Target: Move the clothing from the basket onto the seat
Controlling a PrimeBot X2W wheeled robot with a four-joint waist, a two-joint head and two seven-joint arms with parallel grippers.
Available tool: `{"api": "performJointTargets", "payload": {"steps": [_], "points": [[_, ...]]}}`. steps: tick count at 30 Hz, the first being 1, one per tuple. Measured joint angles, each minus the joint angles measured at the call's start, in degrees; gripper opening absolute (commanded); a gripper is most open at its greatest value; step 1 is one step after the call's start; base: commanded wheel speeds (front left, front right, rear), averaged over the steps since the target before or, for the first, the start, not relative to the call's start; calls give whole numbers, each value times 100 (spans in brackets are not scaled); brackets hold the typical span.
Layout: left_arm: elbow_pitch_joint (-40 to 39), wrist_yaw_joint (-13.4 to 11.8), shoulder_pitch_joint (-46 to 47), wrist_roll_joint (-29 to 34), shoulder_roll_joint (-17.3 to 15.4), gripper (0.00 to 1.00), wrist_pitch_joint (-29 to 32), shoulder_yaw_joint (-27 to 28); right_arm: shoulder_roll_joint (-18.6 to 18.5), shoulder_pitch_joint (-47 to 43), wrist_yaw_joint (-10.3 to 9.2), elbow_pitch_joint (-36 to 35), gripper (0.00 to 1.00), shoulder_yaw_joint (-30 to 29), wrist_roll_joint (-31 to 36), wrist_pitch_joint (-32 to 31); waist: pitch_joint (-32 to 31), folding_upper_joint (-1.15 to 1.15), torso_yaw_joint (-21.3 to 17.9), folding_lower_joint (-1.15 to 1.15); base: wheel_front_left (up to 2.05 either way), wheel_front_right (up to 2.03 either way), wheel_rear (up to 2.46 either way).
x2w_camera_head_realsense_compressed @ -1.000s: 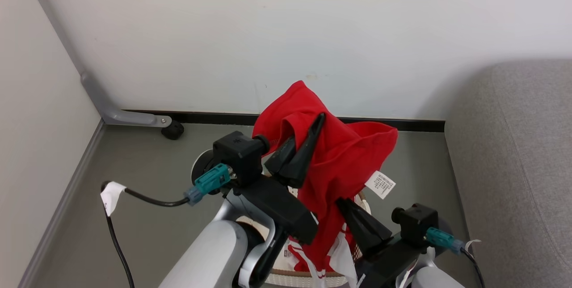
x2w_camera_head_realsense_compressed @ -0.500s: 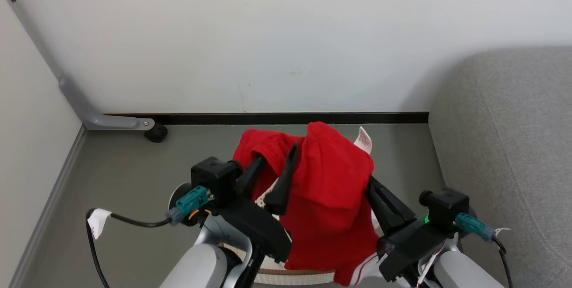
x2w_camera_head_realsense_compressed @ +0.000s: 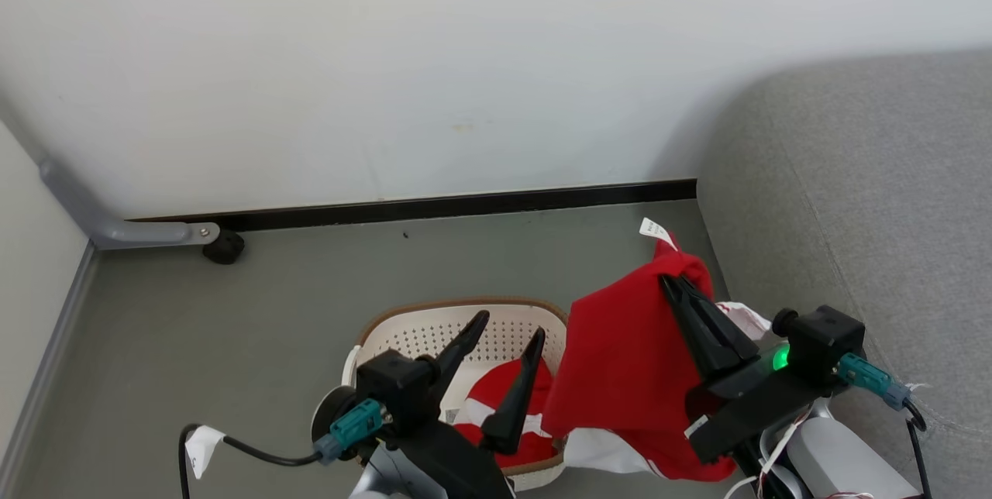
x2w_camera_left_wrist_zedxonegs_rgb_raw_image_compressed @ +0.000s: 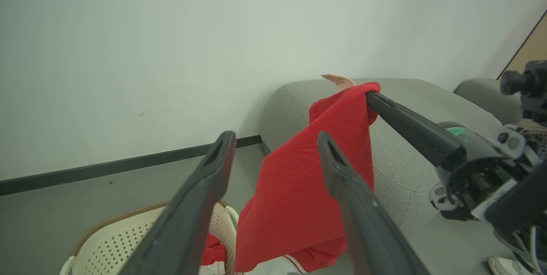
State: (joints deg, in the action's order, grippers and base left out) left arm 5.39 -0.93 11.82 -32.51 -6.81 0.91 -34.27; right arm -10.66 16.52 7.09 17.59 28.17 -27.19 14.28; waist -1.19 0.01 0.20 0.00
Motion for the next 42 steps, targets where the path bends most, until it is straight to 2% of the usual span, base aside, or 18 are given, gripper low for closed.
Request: {"api": "performJointTargets", "payload": {"steps": [10, 23, 29, 35, 42], "points": [[-89, 123, -93, 127, -52, 100, -423, -75, -31, -110, 0, -308, 0, -25, 193, 0, 38, -1, -486, 0, 0, 0, 0], [-22, 143, -148, 244, -260, 100, -783, 127, -207, -237, 0, -614, 0, -49, 265, 0, 110, -1, -1449, 0, 0, 0, 0], [-78, 137, -148, 376, -257, 100, -844, 81, -391, -148, 0, -789, 0, -132, 246, 0, 190, -1, -1913, 0, 0, 0, 0], [-107, 198, -122, 469, -201, 100, -860, -129, -579, -43, 0, -923, 0, -464, 166, 0, 375, -1, -2230, 0, 0, 0, 0], [-109, 301, 27, 558, -89, 100, -858, -353, -924, 439, 0, -858, 0, -1101, -224, 0, 641, 0, -2283, 0, 0, 0, 0]]}}
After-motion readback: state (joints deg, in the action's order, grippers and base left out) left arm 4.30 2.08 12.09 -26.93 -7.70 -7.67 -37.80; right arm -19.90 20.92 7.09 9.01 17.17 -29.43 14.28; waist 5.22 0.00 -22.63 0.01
